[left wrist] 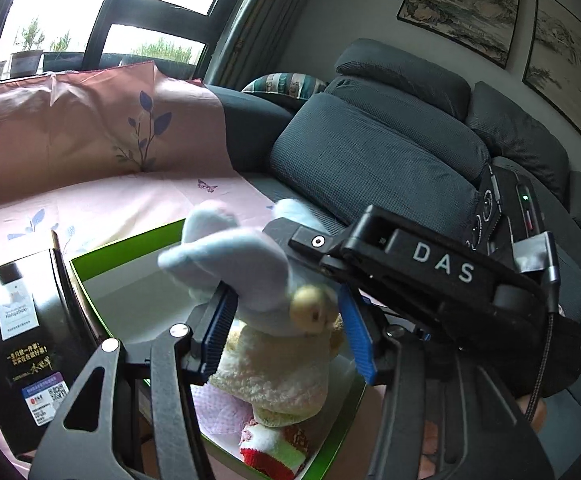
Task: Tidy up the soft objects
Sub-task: 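Lift the bunny, carry it into the green box and open the right tool, then withdraw the right tool and approach the purple towel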
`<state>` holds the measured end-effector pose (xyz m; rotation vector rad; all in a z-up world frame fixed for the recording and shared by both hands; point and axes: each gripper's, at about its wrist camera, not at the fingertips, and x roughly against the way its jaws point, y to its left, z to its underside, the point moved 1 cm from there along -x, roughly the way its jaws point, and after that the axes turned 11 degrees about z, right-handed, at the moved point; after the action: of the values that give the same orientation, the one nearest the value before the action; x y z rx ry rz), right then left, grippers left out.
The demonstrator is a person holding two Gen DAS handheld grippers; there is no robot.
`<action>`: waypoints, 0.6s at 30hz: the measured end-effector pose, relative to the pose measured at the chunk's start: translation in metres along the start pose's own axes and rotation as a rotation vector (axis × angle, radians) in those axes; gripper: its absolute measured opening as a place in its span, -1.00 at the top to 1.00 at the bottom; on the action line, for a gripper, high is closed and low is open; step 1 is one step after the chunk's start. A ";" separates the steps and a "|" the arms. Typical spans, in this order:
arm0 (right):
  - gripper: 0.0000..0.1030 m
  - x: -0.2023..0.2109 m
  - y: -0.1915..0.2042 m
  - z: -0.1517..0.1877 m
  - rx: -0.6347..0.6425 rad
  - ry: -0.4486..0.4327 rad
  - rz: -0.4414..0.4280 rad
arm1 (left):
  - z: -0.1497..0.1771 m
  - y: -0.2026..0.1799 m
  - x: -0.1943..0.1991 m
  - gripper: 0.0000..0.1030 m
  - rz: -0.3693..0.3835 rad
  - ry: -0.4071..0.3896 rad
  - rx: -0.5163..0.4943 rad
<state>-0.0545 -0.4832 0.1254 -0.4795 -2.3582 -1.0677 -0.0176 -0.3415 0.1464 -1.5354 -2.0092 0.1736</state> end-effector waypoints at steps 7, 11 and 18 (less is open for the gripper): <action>-0.32 0.011 -0.014 -0.001 -0.053 -0.044 0.012 | 0.011 -0.006 0.001 -0.11 0.018 0.017 0.013; -0.32 0.019 -0.017 0.000 -0.049 -0.071 0.072 | 0.011 -0.013 0.019 -0.38 0.009 -0.008 -0.009; -0.70 0.032 -0.015 0.007 -0.050 -0.117 0.168 | 0.019 -0.010 0.070 -0.72 -0.062 -0.073 0.007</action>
<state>-0.0905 -0.4833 0.1311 -0.7627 -2.3466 -1.0483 -0.0470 -0.2758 0.1618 -1.4808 -2.1081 0.2146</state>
